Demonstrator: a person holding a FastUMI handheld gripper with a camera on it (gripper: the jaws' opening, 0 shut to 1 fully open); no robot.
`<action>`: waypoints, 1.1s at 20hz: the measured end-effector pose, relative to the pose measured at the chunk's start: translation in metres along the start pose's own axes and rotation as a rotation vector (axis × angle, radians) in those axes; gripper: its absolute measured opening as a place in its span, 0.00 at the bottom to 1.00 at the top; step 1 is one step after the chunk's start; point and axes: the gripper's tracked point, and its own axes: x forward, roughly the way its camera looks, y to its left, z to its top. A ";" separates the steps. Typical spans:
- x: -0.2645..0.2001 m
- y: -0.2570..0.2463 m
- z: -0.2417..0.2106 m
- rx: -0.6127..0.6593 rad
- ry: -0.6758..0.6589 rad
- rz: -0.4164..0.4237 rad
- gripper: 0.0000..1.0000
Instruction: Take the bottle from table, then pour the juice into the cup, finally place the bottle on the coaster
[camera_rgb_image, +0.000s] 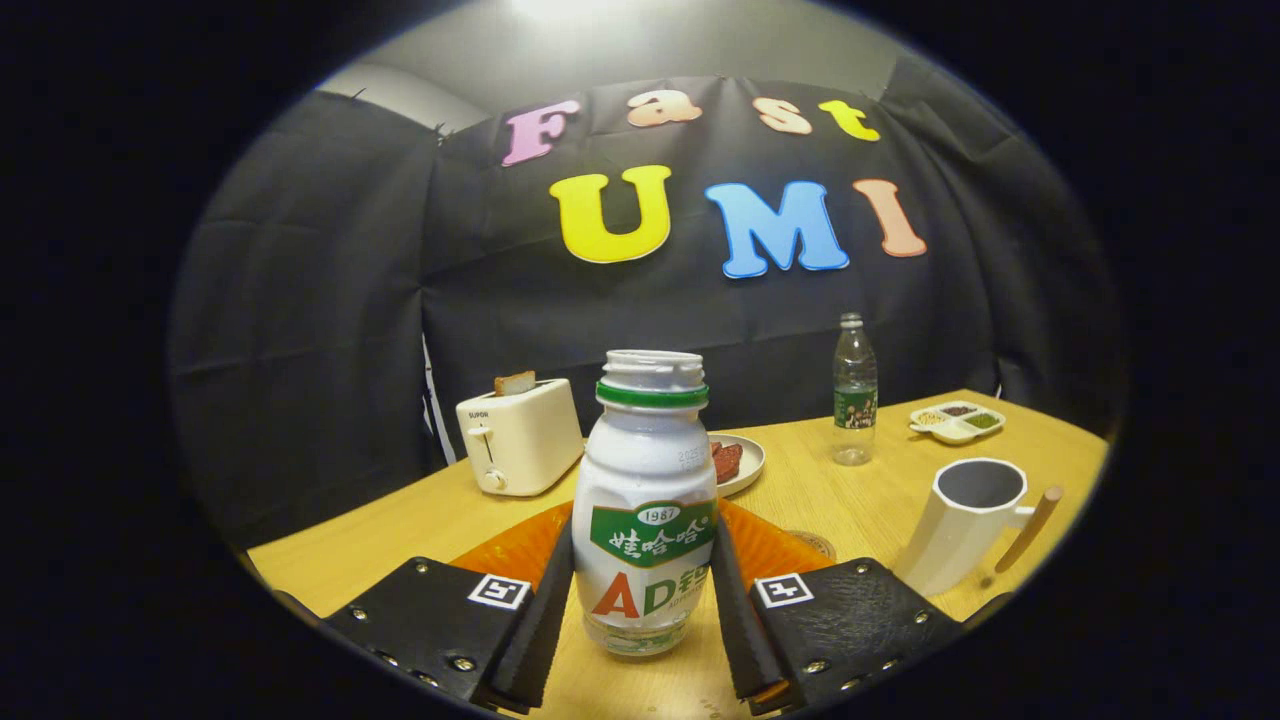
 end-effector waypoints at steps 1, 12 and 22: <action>-0.001 -0.001 0.004 0.064 -0.006 0.003 0.67; 0.001 -0.027 0.012 0.528 -0.031 0.009 0.66; -0.002 -0.052 0.018 0.854 -0.103 0.019 0.66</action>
